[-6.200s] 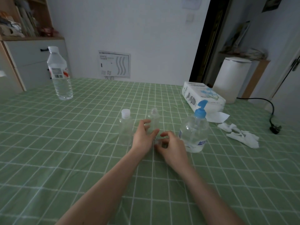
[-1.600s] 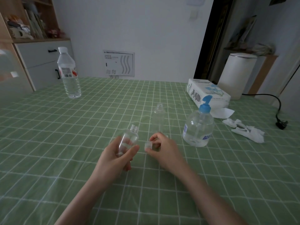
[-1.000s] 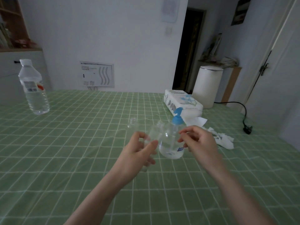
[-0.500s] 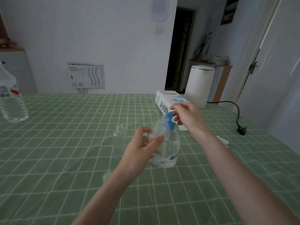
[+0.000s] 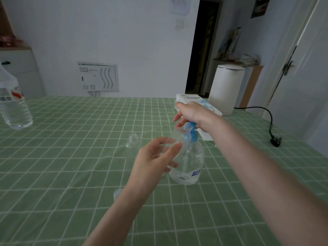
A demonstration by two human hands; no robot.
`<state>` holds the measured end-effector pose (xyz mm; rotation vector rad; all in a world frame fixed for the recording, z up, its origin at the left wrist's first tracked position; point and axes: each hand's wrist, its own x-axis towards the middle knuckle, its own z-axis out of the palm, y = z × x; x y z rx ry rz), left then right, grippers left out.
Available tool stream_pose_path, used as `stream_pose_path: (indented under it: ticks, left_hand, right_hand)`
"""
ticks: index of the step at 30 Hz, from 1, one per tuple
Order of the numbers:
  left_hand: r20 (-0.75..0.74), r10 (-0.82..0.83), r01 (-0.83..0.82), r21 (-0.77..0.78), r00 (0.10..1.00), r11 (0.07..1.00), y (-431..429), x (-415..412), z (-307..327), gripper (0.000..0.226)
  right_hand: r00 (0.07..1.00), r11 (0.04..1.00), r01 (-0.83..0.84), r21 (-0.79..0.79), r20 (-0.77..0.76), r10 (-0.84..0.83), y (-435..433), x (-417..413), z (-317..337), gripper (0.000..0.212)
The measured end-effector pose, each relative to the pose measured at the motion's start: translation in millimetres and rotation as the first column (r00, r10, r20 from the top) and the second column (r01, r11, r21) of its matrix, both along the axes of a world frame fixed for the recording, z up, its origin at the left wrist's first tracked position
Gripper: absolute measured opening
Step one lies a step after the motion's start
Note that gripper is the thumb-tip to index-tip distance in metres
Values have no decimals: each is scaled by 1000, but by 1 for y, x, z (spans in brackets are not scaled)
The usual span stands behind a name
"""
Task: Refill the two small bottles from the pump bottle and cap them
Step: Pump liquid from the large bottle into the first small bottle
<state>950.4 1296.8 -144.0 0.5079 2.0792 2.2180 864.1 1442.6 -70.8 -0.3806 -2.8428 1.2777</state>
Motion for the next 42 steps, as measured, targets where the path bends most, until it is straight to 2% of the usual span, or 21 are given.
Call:
stream_pose_path:
  ticks: [6, 12, 20, 34, 38, 42]
  left_hand:
    - [7, -1, 0, 14, 1000, 1000, 1, -1, -2, 45]
    - [0, 8, -8, 24, 1000, 1000, 1, -1, -6, 41]
    - [-7, 9, -9, 24, 1000, 1000, 3, 2, -7, 40]
    - [4, 26, -26, 7, 1000, 1000, 3, 4, -12, 33]
    - [17, 24, -24, 7, 1000, 1000, 4, 5, -12, 20]
    - [17, 29, -29, 23, 999, 999, 5, 5, -8, 36]
  right_hand:
    - [996, 992, 2, 125, 93, -14, -2, -1, 0, 61]
    - [996, 970, -33, 240, 90, 12, -4, 2, -2, 55]
    - [994, 983, -46, 178, 109, 27, -3, 5, -2, 51]
    - [993, 981, -79, 180, 102, 61, -3, 6, -13, 44]
    - [992, 982, -75, 172, 110, 56, -3, 6, -13, 43]
    - [989, 991, -51, 121, 142, 33, -5, 8, -3, 44]
